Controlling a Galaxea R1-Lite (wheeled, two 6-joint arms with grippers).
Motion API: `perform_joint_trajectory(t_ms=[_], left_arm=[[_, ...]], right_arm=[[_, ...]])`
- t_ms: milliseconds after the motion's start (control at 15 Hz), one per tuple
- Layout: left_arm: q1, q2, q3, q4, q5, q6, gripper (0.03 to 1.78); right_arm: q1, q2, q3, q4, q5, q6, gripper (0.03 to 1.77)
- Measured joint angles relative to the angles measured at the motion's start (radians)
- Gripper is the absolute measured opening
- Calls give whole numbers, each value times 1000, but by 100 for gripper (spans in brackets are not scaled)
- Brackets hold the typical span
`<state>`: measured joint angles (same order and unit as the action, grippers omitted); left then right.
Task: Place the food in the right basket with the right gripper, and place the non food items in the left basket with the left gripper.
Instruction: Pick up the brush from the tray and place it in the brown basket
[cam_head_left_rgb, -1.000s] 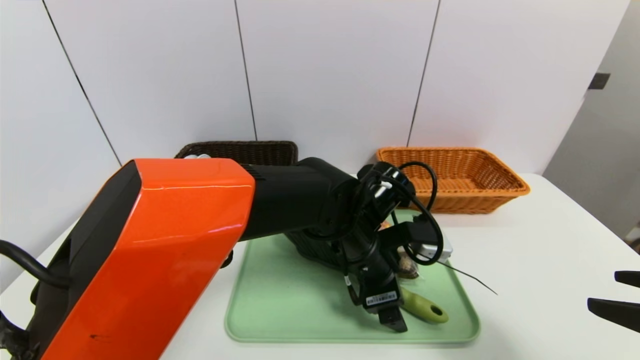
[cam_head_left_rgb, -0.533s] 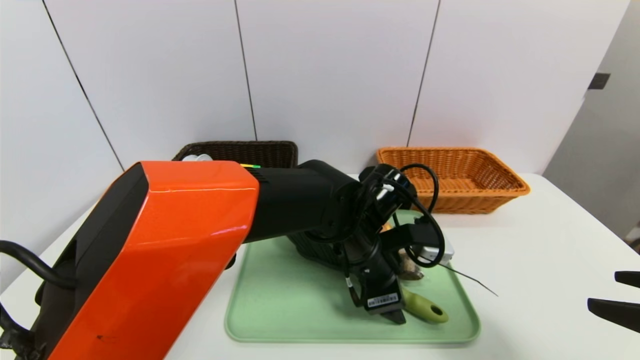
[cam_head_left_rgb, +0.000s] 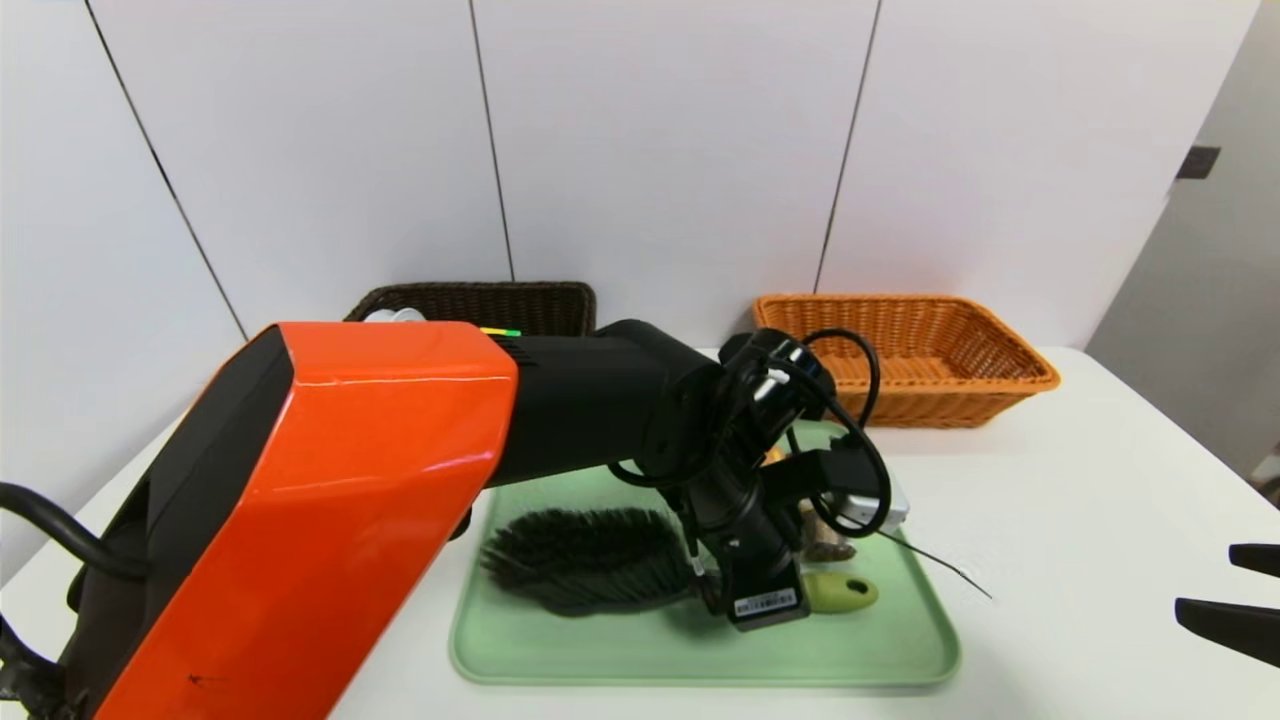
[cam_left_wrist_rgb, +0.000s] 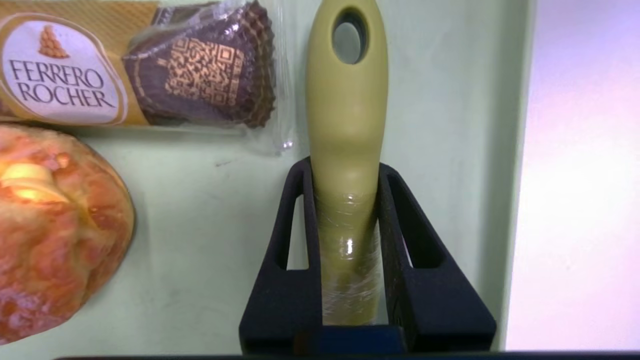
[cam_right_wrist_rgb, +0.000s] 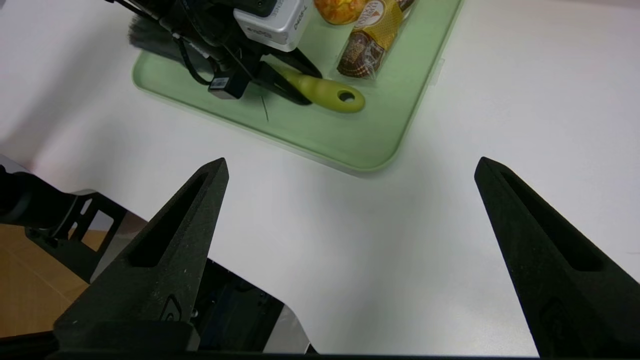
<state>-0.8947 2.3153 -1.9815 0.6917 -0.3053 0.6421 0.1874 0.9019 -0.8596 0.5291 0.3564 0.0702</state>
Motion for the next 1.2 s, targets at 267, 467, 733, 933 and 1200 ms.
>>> perform_joint_trajectory(t_ms=[267,467,733,933,1200], left_arm=[[0,-9,0,6,1,0,36],[2,-23,0,12,2,0,36],[6,-63,0,41,3,0,36],[16,-102,0,62,5,1,36],[37,-160,0,68,42,3,36]], right_arm=[[0,2,0,-1,1,0,170],[1,3,0,-1,1,0,170],[0,3,0,-1,2,0,170],[1,3,-1,-2,2,0,170],[1,2,-1,-2,2,0,170]])
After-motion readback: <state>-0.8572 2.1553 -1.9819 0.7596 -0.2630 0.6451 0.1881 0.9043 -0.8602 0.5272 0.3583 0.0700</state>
